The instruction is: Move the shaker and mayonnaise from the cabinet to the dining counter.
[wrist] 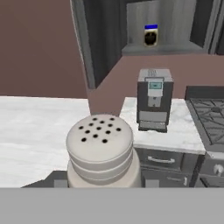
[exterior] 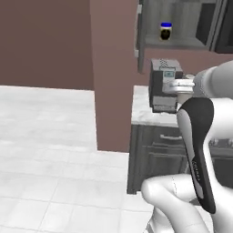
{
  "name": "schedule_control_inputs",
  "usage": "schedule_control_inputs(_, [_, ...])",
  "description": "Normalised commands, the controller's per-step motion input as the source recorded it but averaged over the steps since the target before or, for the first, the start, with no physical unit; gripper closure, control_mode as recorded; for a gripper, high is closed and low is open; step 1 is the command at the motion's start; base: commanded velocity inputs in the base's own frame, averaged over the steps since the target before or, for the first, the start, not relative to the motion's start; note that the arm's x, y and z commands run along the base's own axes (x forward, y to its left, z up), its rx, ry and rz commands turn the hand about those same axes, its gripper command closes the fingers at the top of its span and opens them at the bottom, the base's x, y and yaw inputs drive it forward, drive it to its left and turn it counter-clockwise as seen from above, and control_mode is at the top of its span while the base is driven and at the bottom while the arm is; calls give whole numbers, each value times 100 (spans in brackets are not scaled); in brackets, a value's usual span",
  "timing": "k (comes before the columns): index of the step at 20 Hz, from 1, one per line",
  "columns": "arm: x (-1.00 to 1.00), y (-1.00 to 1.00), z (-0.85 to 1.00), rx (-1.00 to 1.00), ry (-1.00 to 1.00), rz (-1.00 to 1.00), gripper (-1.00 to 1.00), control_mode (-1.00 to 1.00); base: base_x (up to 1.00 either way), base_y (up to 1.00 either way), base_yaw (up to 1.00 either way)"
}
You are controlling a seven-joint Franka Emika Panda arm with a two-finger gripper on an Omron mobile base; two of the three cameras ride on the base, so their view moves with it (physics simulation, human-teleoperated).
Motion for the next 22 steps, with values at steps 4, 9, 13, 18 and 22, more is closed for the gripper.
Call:
schedule_control_inputs(4, [0,0,0,0,0,0,100,100,-24,5,97])
schedule_control_inputs(9, [0,0,0,0,0,0,100,100,-17,8,100])
schedule_control_inputs(13, [0,0,0,0,0,0,100,100,-9,19,93])
schedule_control_inputs(18, [0,0,0,0,0,0,100,100,29,4,65])
schedule_control_inputs(22, [0,0,0,0,0,0,100,100,63,-7,34])
